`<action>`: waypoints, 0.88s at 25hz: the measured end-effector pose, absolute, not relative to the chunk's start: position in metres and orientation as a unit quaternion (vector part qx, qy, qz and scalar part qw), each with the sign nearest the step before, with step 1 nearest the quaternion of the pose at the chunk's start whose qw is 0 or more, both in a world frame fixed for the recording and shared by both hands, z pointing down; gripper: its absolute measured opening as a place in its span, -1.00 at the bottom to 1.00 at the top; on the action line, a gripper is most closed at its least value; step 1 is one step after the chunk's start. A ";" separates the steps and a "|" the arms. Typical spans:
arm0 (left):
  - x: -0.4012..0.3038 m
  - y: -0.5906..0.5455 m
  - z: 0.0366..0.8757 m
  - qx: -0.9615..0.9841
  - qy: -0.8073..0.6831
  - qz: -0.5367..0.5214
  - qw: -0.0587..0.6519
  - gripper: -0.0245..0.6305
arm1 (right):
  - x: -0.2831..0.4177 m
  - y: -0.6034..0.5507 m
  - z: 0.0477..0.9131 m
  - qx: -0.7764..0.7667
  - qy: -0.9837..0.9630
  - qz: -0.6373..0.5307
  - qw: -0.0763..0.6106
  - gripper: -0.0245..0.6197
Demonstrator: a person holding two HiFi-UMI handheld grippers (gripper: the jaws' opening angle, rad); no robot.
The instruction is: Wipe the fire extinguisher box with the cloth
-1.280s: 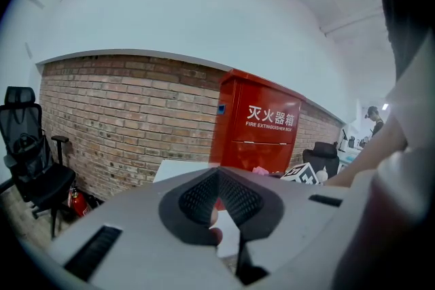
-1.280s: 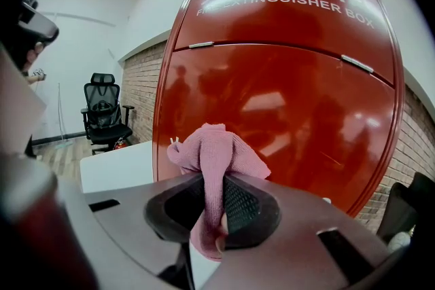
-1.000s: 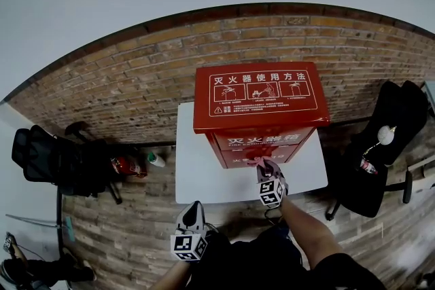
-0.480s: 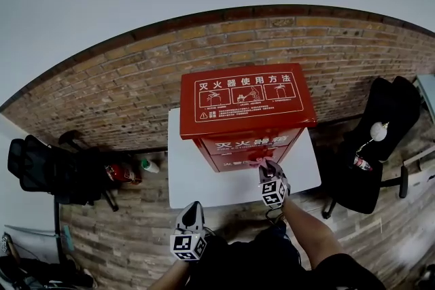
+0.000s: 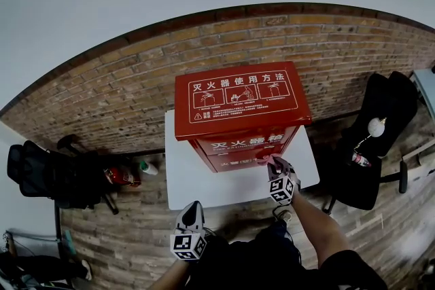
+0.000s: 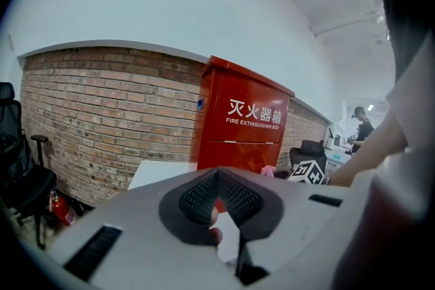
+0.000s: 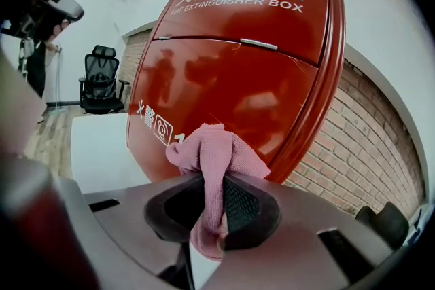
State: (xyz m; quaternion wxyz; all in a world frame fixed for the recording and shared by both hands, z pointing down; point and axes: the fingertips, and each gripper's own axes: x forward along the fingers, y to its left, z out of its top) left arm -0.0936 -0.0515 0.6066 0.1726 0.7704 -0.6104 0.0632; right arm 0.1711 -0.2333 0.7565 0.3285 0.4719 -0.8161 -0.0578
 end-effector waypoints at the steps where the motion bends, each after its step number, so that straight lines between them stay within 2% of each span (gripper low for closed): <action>1: -0.094 -0.051 0.607 0.770 -0.610 0.064 0.172 -0.87 | 0.174 -0.233 0.757 0.468 -0.815 -0.065 0.335 -0.72; 6: -0.096 -0.052 0.609 0.769 -0.611 0.066 0.179 -0.87 | 0.188 -0.235 0.759 0.469 -0.812 -0.068 0.342 -0.72; 17: -0.099 -0.054 0.616 0.763 -0.612 0.069 0.196 -0.87 | 0.216 -0.240 0.790 0.562 -0.775 0.116 0.266 -0.72; 22: -0.108 -0.050 0.620 0.755 -0.619 0.075 0.202 -0.87 | 0.216 -0.240 0.810 0.569 -0.760 0.156 0.273 -0.72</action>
